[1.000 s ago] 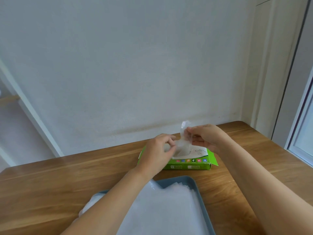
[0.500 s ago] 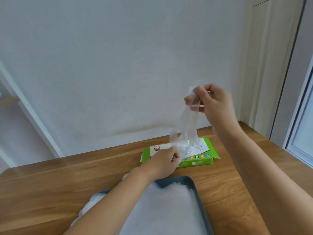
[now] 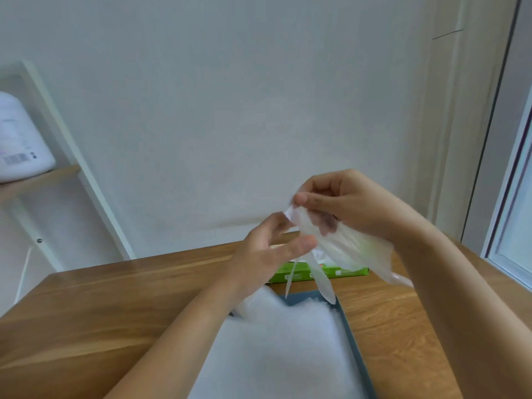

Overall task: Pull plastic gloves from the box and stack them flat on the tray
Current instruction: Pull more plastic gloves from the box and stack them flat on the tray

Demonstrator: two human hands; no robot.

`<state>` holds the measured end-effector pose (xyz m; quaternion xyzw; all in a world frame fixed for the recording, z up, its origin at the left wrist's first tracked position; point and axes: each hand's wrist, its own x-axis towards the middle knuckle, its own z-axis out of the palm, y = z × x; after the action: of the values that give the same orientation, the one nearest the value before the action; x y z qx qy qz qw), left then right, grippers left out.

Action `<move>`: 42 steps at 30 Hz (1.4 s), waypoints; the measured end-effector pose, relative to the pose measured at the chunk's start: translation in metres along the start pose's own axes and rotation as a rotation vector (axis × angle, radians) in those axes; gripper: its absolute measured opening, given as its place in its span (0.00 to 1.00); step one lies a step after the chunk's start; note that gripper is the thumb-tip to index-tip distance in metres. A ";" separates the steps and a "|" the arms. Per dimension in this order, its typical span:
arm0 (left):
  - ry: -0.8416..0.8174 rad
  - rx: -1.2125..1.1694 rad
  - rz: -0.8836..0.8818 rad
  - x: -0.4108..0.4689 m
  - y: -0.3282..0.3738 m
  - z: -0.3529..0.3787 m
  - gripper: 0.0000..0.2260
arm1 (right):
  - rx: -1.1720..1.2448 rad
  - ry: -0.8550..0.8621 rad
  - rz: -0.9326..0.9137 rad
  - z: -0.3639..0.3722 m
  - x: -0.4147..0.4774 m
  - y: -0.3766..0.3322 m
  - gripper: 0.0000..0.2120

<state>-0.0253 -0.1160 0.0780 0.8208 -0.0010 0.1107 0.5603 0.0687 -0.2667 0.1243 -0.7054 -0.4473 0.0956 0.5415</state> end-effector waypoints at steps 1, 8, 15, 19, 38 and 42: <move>-0.036 0.016 0.012 -0.006 0.006 0.001 0.20 | -0.002 -0.040 0.002 0.006 -0.004 -0.004 0.07; 0.147 -0.056 -0.107 -0.045 0.024 0.004 0.06 | 0.172 0.034 0.195 0.030 -0.029 -0.022 0.21; 0.278 -0.246 -0.092 -0.079 0.017 -0.025 0.06 | -0.247 -0.022 0.232 0.054 -0.048 -0.050 0.08; 0.258 -0.246 -0.134 -0.103 0.006 -0.048 0.10 | -0.375 0.094 0.059 0.089 -0.046 -0.068 0.07; -0.112 0.235 -0.556 -0.129 -0.010 -0.130 0.09 | -0.162 0.113 0.346 0.127 -0.060 -0.010 0.09; -0.188 0.324 -0.627 -0.109 -0.027 -0.107 0.11 | -0.279 0.093 0.396 0.118 -0.068 0.025 0.09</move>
<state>-0.1473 -0.0205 0.0706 0.8659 0.2168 -0.1438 0.4272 -0.0311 -0.2369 0.0320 -0.8509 -0.2836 0.1047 0.4296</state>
